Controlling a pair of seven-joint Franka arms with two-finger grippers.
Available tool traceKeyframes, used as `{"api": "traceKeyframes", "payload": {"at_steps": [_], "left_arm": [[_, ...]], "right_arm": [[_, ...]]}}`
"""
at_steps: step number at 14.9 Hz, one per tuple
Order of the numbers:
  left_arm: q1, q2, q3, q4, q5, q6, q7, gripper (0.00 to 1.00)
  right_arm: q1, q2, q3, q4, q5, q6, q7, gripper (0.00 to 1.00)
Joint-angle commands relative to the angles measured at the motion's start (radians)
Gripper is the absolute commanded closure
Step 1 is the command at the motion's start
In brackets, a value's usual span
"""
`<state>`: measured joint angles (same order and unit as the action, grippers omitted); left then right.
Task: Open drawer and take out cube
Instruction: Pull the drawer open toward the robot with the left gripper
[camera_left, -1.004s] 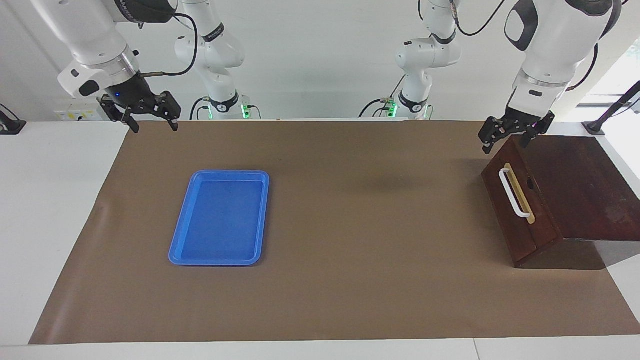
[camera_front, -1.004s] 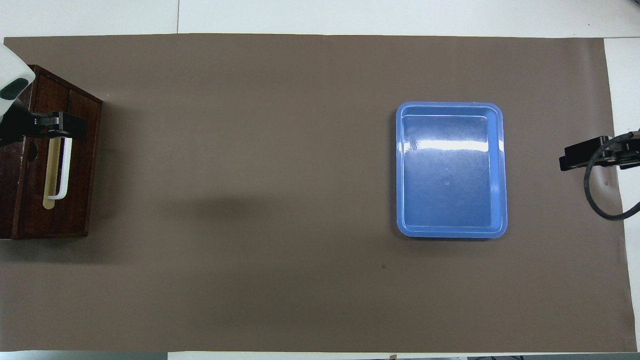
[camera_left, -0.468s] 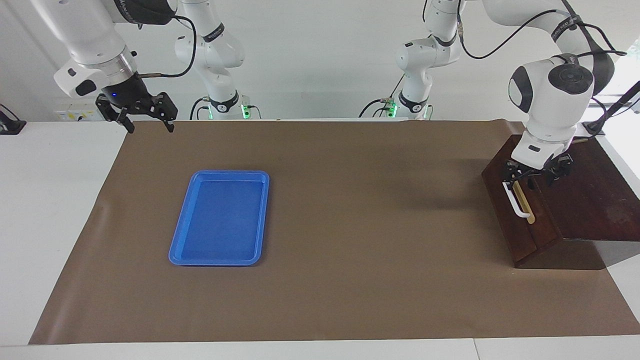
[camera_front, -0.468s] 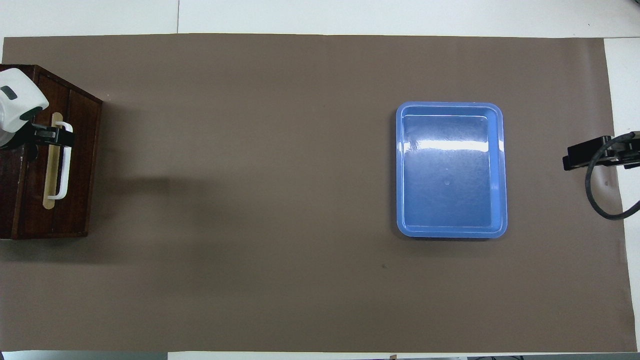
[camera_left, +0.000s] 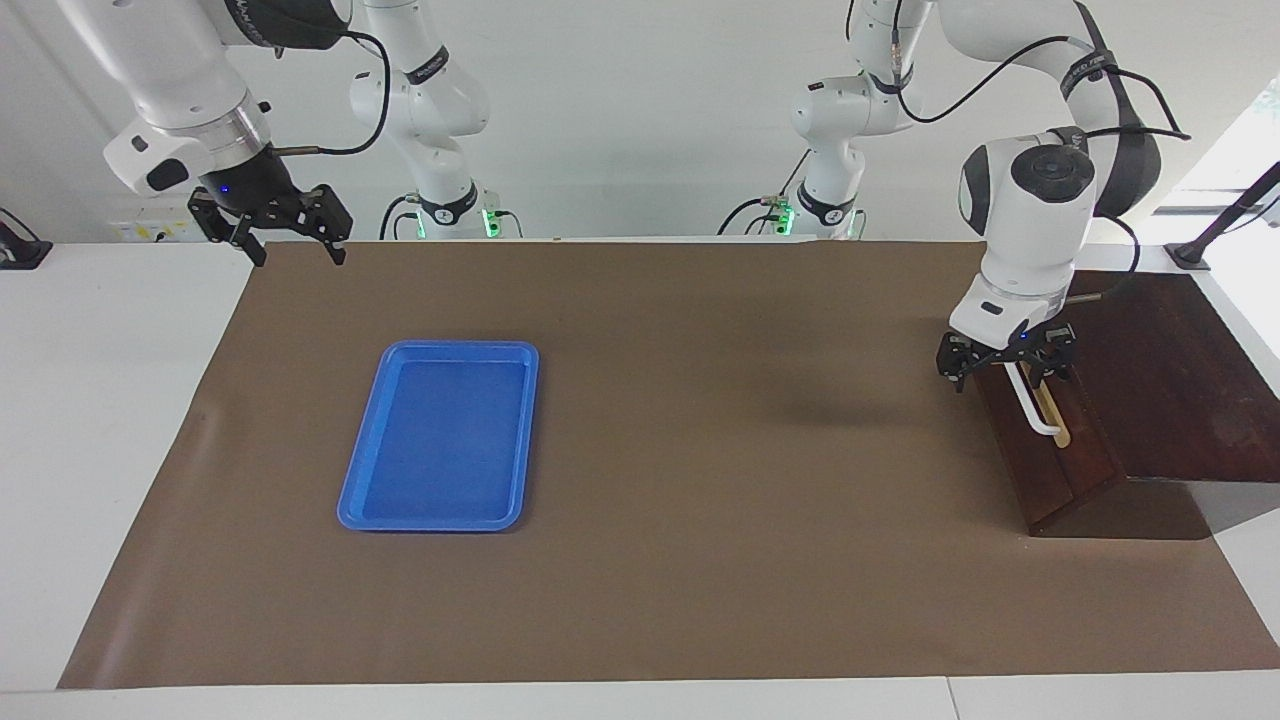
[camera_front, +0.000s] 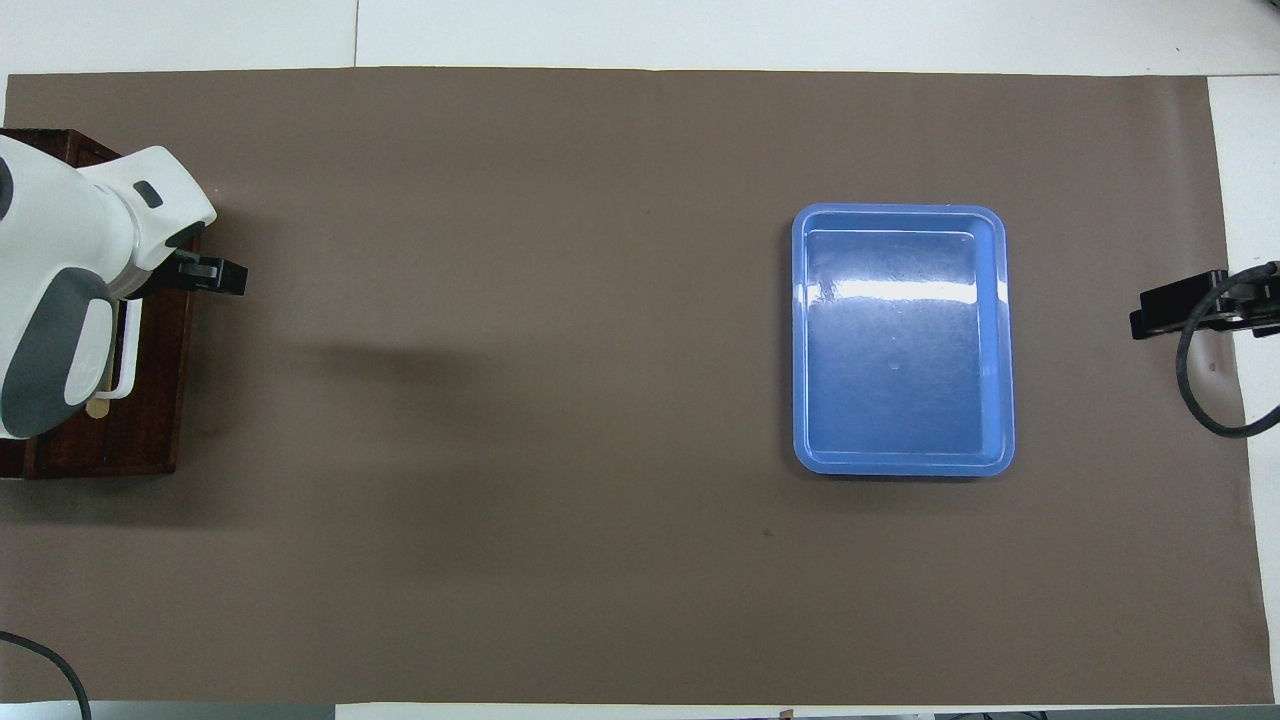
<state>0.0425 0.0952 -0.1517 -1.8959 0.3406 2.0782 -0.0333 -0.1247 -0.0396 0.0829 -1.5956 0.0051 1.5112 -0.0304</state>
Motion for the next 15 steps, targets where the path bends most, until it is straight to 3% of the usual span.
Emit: {"api": "traceKeyframes", "payload": {"at_steps": [1, 9, 15], "left_arm": [[0.020, 0.017, 0.011, -0.057, 0.105, 0.098, -0.010, 0.00], [0.048, 0.021, 0.011, -0.140, 0.133, 0.148, -0.046, 0.00], [0.063, 0.040, 0.011, -0.147, 0.193, 0.184, -0.056, 0.00]], "right_arm": [[-0.016, -0.006, -0.002, 0.002, -0.002, -0.008, 0.007, 0.00], [-0.016, -0.008, -0.003, 0.000, 0.003, -0.012, 0.004, 0.00], [-0.013, -0.008, -0.002, -0.001, 0.000, -0.011, -0.002, 0.00]]}}
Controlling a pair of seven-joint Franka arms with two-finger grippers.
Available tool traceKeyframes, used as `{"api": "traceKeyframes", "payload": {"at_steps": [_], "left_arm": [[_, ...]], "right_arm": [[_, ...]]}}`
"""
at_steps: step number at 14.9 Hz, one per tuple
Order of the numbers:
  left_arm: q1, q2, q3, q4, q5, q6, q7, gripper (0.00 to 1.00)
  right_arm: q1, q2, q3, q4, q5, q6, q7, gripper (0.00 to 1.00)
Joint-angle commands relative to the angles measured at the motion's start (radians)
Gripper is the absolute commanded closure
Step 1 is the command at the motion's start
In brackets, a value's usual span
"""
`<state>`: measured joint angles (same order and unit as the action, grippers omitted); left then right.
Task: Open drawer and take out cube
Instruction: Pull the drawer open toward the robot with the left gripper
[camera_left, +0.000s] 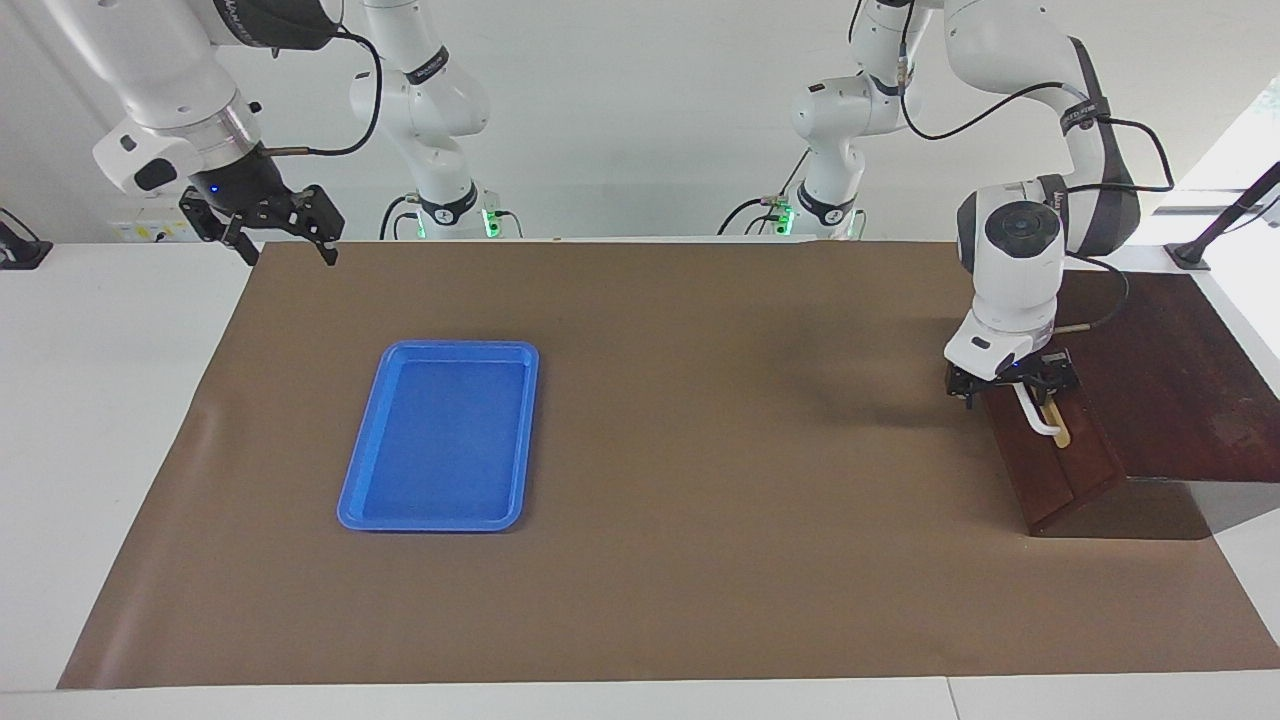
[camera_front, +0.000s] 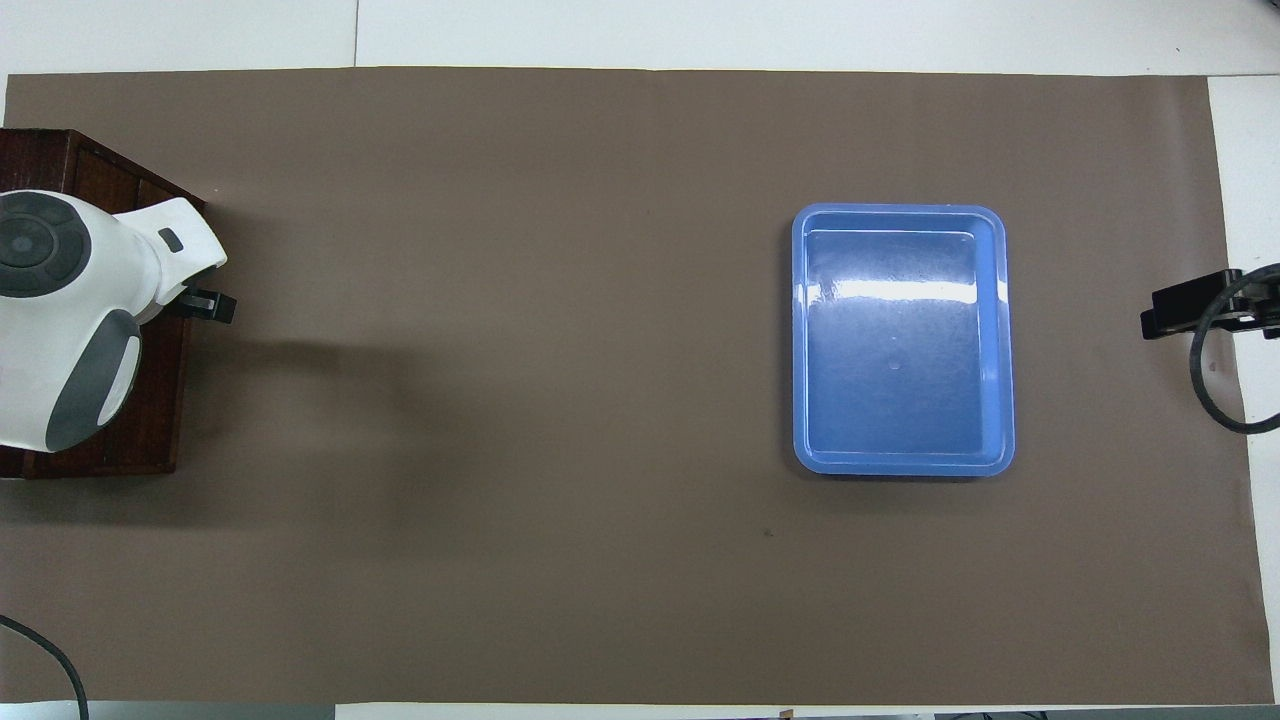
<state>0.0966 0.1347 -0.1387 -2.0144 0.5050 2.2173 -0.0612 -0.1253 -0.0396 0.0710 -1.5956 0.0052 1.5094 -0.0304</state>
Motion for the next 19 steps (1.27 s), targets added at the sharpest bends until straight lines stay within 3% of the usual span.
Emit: {"api": "traceKeyframes", "payload": {"at_steps": [1, 10, 19], "left_arm": [[0.008, 0.002, -0.004, -0.030, 0.029, 0.056, -0.041, 0.00], [-0.207, 0.006, -0.010, -0.015, -0.074, 0.001, -0.224, 0.00], [-0.276, 0.014, -0.009, 0.036, -0.172, -0.057, -0.270, 0.00]], "right_arm": [[-0.014, -0.008, 0.010, -0.001, 0.002, -0.009, -0.002, 0.00], [-0.014, -0.008, 0.010, -0.001, 0.002, -0.012, -0.003, 0.00], [-0.014, -0.009, 0.009, -0.004, 0.013, -0.008, 0.041, 0.00]]}}
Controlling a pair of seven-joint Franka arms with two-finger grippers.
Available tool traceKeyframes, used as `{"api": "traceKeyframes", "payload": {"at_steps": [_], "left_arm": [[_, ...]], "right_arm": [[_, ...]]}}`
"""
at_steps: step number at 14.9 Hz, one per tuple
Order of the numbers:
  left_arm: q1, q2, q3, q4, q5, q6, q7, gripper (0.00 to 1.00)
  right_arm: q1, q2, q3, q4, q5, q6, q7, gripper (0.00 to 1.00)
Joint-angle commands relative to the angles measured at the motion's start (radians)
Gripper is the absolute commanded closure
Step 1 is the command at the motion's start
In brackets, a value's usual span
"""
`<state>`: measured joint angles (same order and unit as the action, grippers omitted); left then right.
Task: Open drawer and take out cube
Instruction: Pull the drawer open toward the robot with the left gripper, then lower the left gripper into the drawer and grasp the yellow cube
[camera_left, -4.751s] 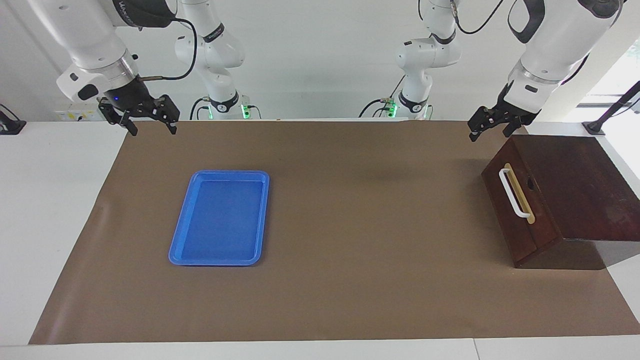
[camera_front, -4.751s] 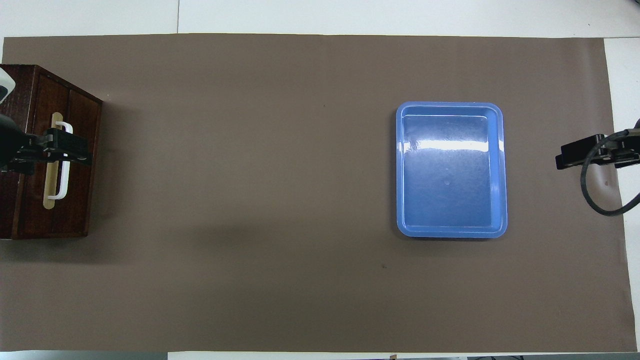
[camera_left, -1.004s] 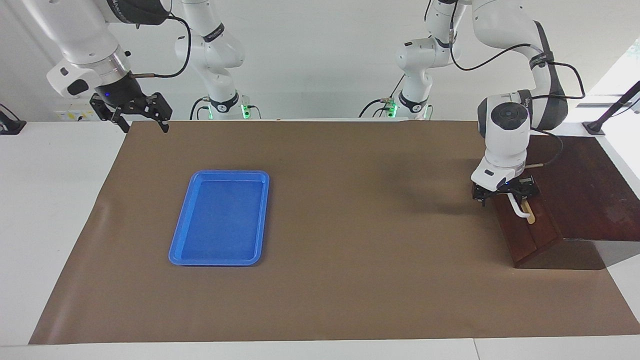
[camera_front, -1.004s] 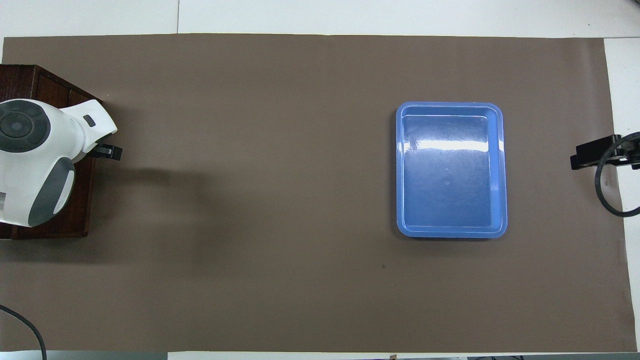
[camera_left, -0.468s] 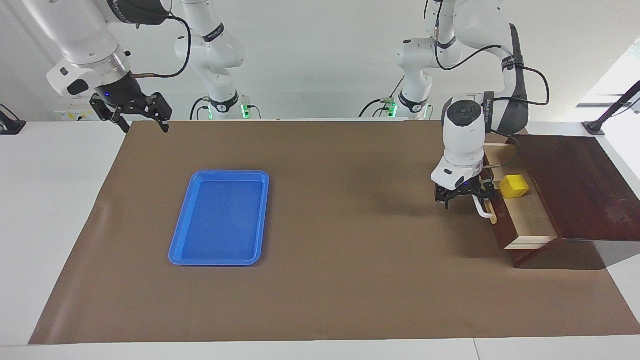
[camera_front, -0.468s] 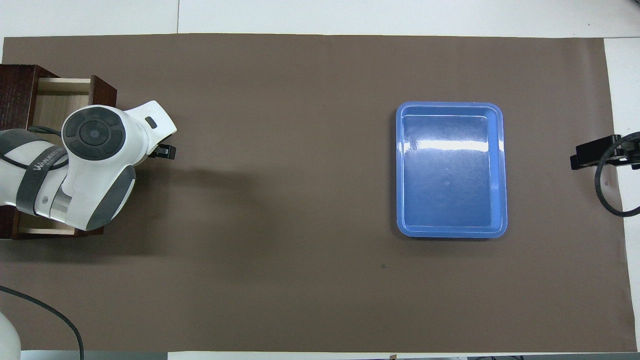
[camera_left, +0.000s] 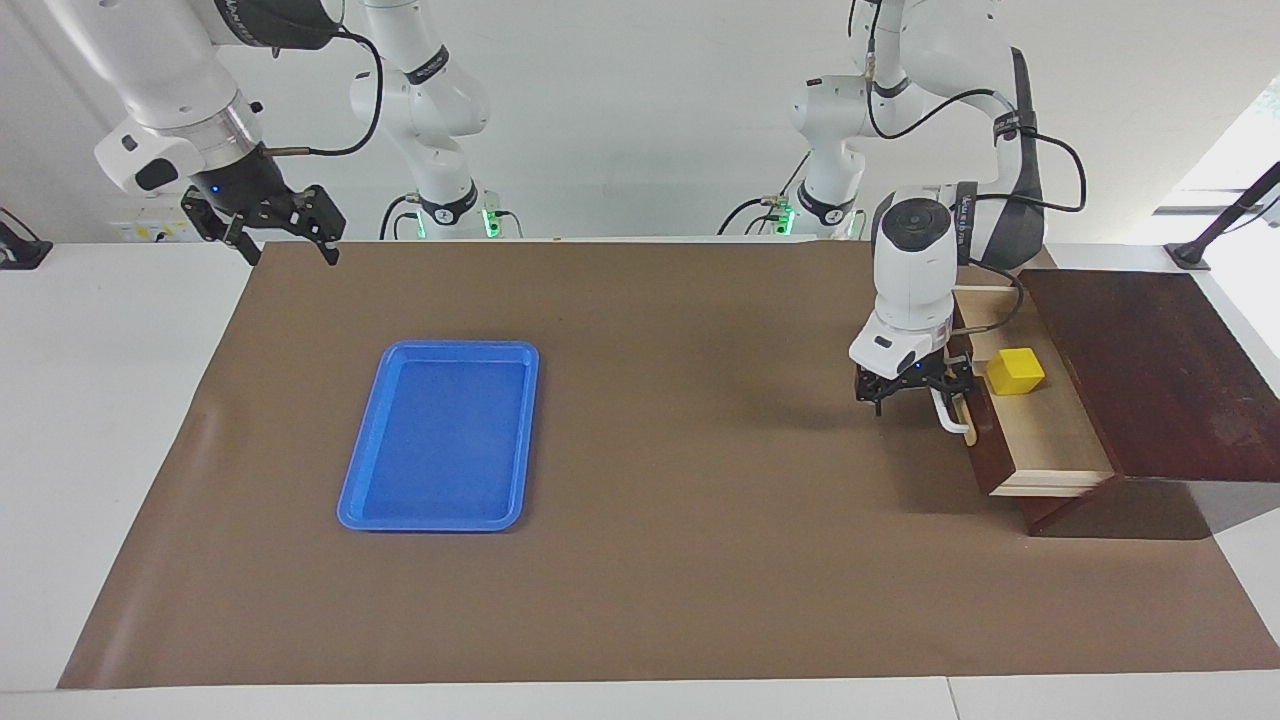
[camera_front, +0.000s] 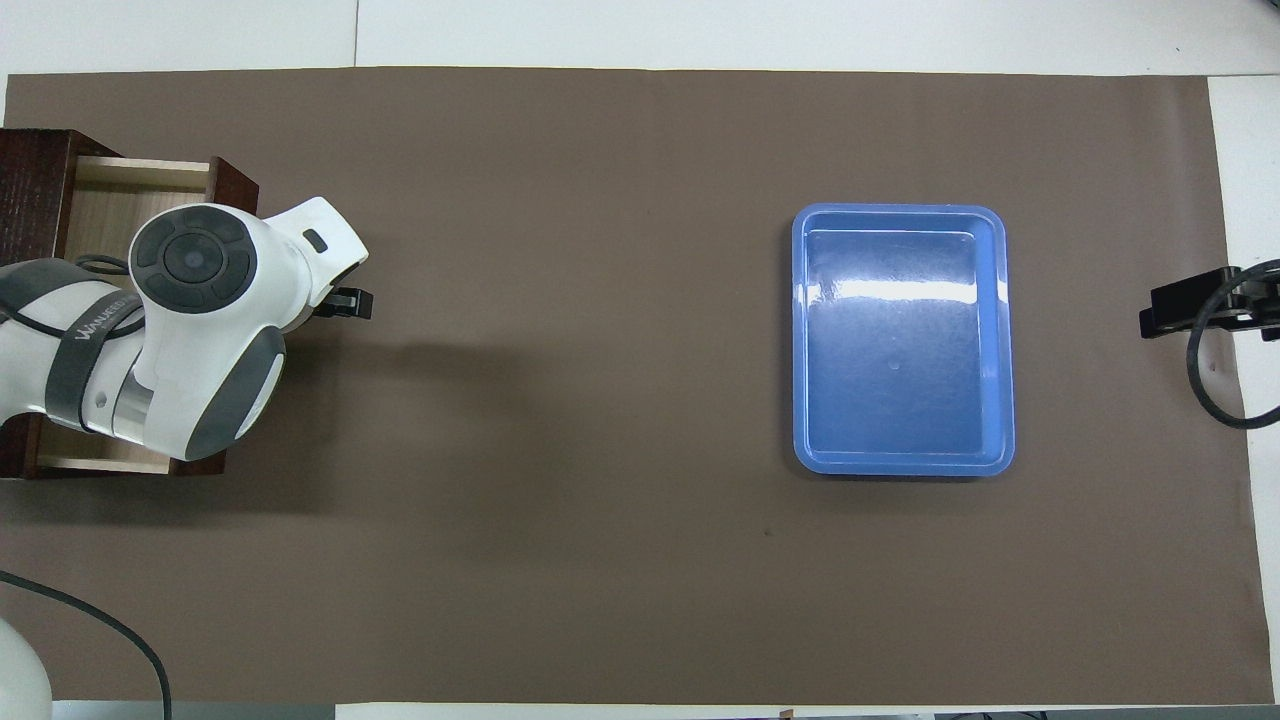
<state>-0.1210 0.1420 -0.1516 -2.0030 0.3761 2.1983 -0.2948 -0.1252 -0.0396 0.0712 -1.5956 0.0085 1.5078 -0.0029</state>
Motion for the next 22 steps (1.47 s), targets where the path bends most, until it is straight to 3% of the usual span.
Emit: {"api": "traceKeyframes", "payload": {"at_steps": [1, 6, 8, 10, 13, 16, 19, 22], "left_arm": [[-0.060, 0.008, 0.003, 0.024, -0.046, -0.037, -0.061, 0.00], [-0.062, 0.008, 0.006, 0.053, -0.046, -0.060, -0.076, 0.00], [-0.052, 0.030, 0.007, 0.168, -0.069, -0.128, -0.076, 0.00], [-0.032, 0.057, 0.009, 0.301, -0.185, -0.208, -0.093, 0.00], [0.027, 0.018, 0.018, 0.371, -0.229, -0.308, -0.153, 0.00], [0.141, -0.035, 0.020, 0.360, -0.267, -0.351, -0.315, 0.00], [0.217, -0.068, 0.020, 0.281, -0.267, -0.300, -0.692, 0.00], [0.256, -0.090, 0.020, 0.207, -0.267, -0.264, -0.915, 0.00]], "right_arm": [[-0.010, -0.009, 0.010, -0.006, 0.008, -0.005, 0.012, 0.00], [-0.010, -0.011, 0.012, -0.013, -0.004, 0.002, -0.022, 0.00], [-0.005, -0.017, 0.013, -0.021, -0.002, 0.003, -0.017, 0.00], [-0.004, -0.016, 0.013, -0.021, -0.002, 0.005, -0.019, 0.00], [-0.005, -0.016, 0.012, -0.021, -0.002, 0.000, -0.017, 0.00], [-0.013, -0.016, 0.013, -0.020, -0.001, -0.006, -0.020, 0.00], [-0.010, -0.016, 0.013, -0.020, -0.001, -0.008, -0.019, 0.00], [-0.010, -0.014, 0.013, -0.014, -0.001, -0.011, -0.022, 0.00]]}}
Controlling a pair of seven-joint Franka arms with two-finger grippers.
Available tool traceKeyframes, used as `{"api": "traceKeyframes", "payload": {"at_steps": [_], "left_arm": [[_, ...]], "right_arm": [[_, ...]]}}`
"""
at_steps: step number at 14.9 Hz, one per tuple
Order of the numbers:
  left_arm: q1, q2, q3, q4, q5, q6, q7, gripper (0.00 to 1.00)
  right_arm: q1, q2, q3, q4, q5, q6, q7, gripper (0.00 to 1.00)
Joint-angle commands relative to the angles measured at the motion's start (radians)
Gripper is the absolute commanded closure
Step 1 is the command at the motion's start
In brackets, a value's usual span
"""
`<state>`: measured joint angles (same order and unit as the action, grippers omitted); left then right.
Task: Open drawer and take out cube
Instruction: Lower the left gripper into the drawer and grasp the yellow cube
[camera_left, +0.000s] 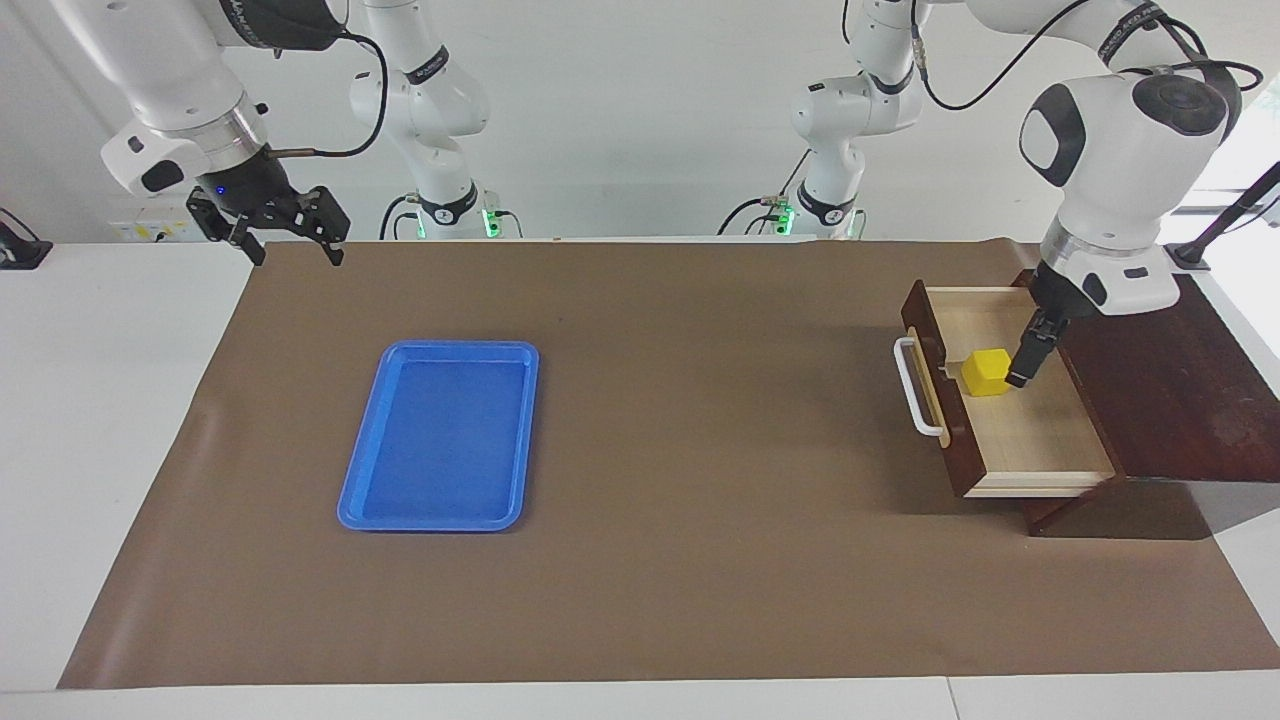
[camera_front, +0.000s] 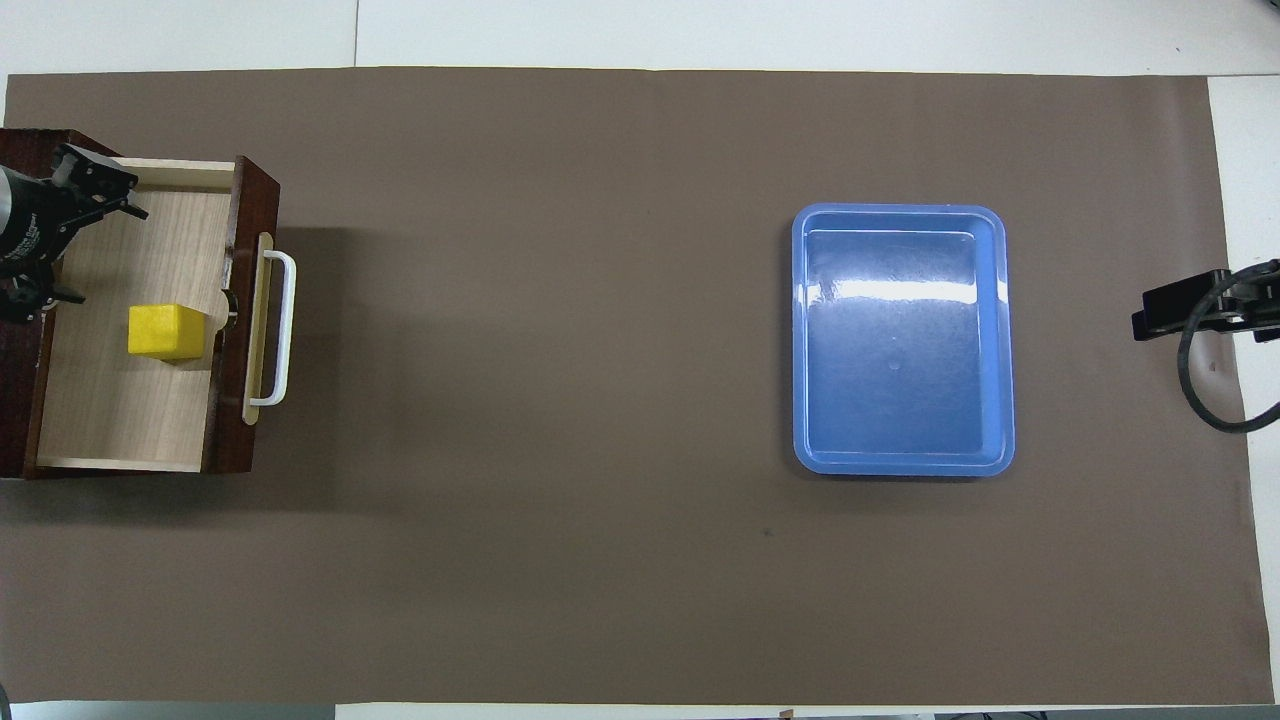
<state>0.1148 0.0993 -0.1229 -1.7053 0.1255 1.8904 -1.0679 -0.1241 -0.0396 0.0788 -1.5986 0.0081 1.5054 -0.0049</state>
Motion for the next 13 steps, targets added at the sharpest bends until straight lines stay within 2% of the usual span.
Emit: {"api": "traceKeyframes", "payload": {"at_steps": [1, 4, 9, 13], "left_arm": [[0.022, -0.055, -0.007, -0.118, -0.017, 0.061, -0.221, 0.00], [0.092, -0.061, -0.011, -0.207, -0.018, 0.136, -0.418, 0.00], [0.097, -0.084, -0.011, -0.362, -0.018, 0.272, -0.504, 0.00], [0.078, -0.084, -0.014, -0.366, -0.020, 0.265, -0.511, 0.00]], "right_arm": [[-0.008, -0.014, 0.006, -0.011, 0.000, -0.008, -0.018, 0.00], [-0.009, -0.017, 0.006, -0.018, 0.000, -0.008, -0.017, 0.00], [0.000, -0.020, 0.007, -0.027, -0.005, -0.008, -0.013, 0.00], [0.003, -0.048, 0.015, -0.098, 0.033, 0.007, 0.162, 0.00]]}}
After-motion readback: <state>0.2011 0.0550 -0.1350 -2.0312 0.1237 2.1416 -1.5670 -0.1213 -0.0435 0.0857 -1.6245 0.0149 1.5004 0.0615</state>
